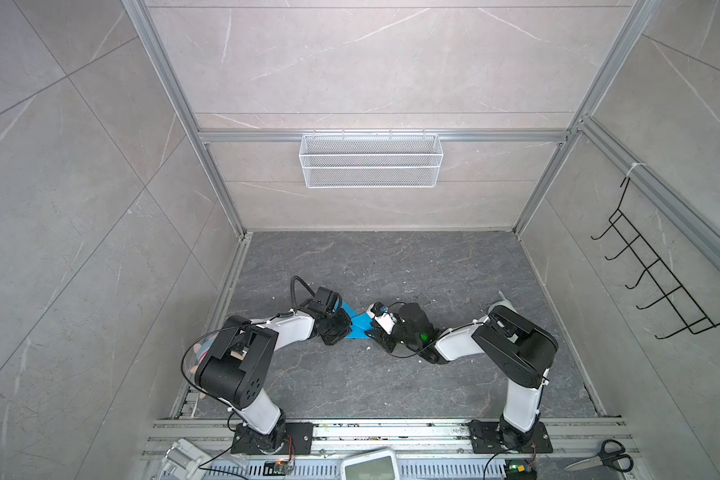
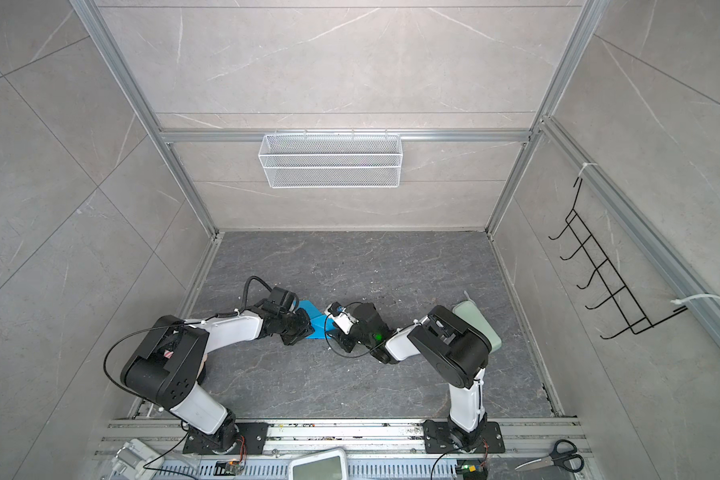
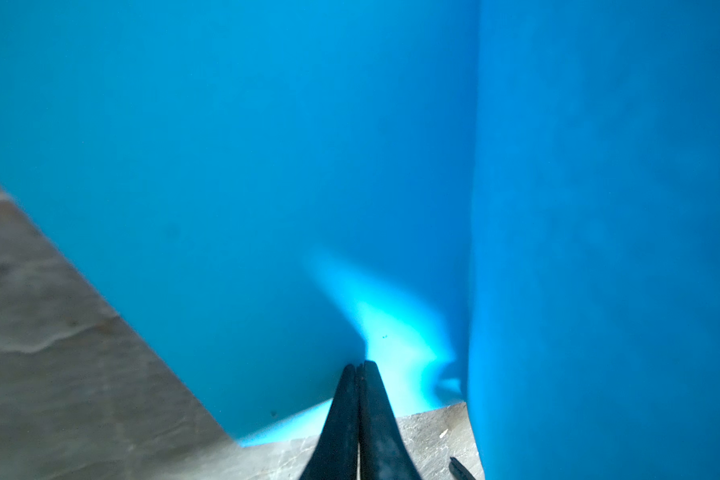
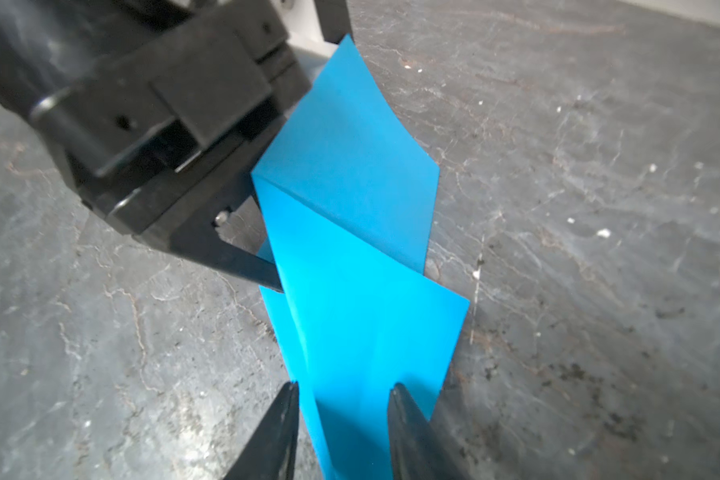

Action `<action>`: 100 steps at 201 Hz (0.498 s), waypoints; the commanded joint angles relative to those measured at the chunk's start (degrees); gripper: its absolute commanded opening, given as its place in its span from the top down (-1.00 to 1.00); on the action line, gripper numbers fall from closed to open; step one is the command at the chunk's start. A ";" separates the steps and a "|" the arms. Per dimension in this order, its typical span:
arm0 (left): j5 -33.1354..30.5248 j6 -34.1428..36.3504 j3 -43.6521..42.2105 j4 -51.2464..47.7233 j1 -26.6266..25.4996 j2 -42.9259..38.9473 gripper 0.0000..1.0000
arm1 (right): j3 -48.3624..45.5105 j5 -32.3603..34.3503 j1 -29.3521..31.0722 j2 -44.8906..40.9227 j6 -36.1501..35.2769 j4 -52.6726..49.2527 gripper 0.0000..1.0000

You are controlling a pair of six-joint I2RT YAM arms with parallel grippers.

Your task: Fold a paper plane with a square sheet of paper (pick it up from the middle)

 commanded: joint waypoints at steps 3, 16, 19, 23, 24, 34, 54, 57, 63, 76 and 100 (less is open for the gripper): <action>0.50 0.66 1.09 -2.69 -0.24 1.40 0.84 | 0.23 3.65 1.78 -0.01 -5.40 0.15 0.22; 0.97 0.76 1.10 -2.70 -0.24 1.40 0.84 | 0.46 4.38 2.04 0.28 -6.16 -0.25 0.22; 1.13 0.82 1.09 -2.74 -0.26 1.41 0.84 | 0.63 4.47 2.18 0.38 -6.34 -0.66 0.22; 1.36 0.90 1.07 -2.78 -0.23 1.36 0.84 | 0.90 4.57 2.27 0.35 -6.60 -1.17 0.22; 1.39 0.95 1.09 -2.81 -0.24 1.38 0.84 | 1.00 4.62 2.28 0.35 -6.67 -1.28 0.22; 2.03 1.13 0.91 -2.89 -0.22 1.24 0.84 | 1.52 5.26 2.77 0.67 -7.16 -2.03 0.23; 2.64 1.78 0.52 -3.39 -0.17 0.58 0.84 | 2.52 7.48 3.33 1.49 -7.63 -2.67 0.24; 2.63 1.91 0.56 -3.54 -0.23 0.53 0.84 | 2.78 7.77 3.32 1.60 -7.63 -2.95 0.24; 2.60 2.11 0.58 -3.92 -0.19 0.44 0.84 | 3.26 8.37 3.32 1.91 -7.63 -3.63 0.26; 2.44 2.37 0.65 -4.22 -0.18 0.52 0.84 | 3.91 8.95 3.43 2.38 -7.92 -4.17 0.31; 2.39 2.16 0.80 -4.15 -0.20 0.46 0.84 | 4.70 8.72 3.38 2.75 -7.98 -5.31 0.47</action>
